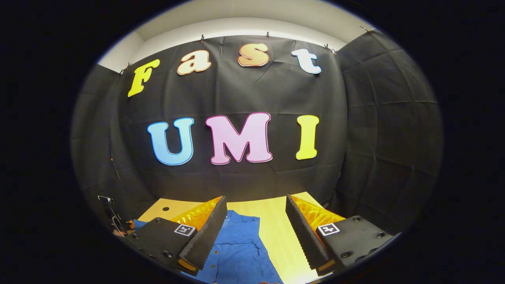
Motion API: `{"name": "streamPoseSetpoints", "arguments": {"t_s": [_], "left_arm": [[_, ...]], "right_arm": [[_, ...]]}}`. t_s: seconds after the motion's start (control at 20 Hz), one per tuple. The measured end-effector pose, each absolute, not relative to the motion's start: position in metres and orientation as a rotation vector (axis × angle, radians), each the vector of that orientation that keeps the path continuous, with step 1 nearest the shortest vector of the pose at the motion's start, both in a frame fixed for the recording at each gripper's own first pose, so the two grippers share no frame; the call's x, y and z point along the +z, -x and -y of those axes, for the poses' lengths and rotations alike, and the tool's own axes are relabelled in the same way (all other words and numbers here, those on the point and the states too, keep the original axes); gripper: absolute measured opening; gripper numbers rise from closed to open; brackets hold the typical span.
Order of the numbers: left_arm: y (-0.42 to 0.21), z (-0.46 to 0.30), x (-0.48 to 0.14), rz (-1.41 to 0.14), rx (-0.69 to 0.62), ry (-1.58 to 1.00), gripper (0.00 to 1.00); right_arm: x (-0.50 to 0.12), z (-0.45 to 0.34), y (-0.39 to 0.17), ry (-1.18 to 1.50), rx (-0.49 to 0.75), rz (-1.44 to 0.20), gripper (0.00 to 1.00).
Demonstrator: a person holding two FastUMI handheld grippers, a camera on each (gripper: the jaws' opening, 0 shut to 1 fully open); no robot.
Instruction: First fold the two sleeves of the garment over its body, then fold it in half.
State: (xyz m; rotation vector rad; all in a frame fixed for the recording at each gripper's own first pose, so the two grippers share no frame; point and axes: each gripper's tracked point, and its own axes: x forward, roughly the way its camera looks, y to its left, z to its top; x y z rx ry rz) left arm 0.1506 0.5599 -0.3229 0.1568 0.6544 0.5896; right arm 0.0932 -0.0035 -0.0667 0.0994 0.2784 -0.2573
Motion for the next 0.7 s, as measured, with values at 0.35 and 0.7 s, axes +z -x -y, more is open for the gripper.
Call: {"name": "streamPoseSetpoints", "arguments": {"t_s": [0.35,0.7], "left_arm": [[-0.158,-0.579,-0.337,-0.811,0.596,-0.194,0.84],[-0.157,-0.581,-0.343,-0.827,0.604,-0.123,0.84]], "right_arm": [[-0.077,-0.004,-0.103,-0.087,-0.259,-0.324,0.96],[-0.078,-0.008,-0.112,-0.119,-0.269,-0.332,0.96]]}}
